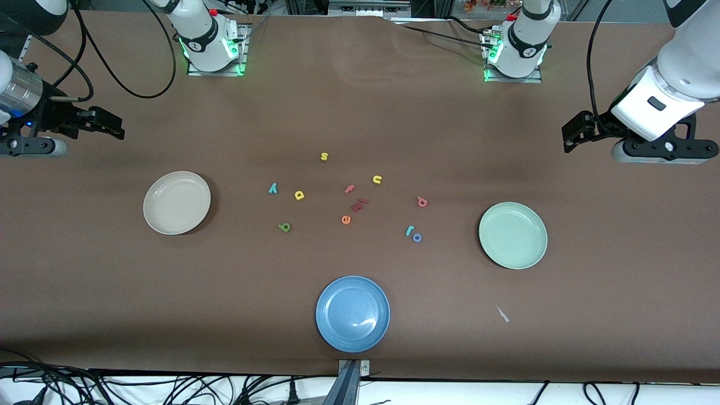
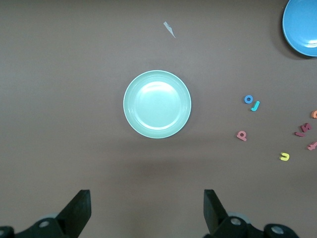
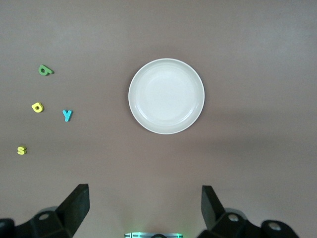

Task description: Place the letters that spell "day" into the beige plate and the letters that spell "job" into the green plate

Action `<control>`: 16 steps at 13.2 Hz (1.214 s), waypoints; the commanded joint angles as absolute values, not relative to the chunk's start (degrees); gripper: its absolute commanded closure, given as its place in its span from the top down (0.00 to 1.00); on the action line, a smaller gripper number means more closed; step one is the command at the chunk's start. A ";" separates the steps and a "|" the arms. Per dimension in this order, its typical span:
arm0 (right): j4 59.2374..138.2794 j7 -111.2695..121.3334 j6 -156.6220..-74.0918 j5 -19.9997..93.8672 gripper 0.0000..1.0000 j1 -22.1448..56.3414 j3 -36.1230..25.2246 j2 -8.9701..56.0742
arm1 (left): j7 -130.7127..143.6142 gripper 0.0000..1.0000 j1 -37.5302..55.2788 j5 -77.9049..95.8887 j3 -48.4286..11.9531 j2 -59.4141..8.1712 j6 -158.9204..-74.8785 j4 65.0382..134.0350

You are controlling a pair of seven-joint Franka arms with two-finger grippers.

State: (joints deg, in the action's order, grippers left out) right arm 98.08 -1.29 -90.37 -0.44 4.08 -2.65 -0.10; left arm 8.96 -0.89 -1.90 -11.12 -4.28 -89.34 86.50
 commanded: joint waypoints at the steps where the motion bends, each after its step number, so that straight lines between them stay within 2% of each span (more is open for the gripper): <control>1: 97.21 -0.44 -89.03 0.26 1.00 4.31 -2.46 0.70 | 8.35 1.00 -0.61 -1.58 -11.07 -5.27 -88.42 83.77; 10: 98.43 -1.67 -88.51 0.44 1.00 6.59 -2.20 1.58 | 8.44 1.00 -0.79 -1.58 -11.25 -5.63 -88.42 83.50; 16: 100.45 -9.22 -89.12 0.53 1.00 7.38 0.78 0.97 | 8.44 1.00 -0.88 -1.58 -11.16 -5.62 -88.42 83.50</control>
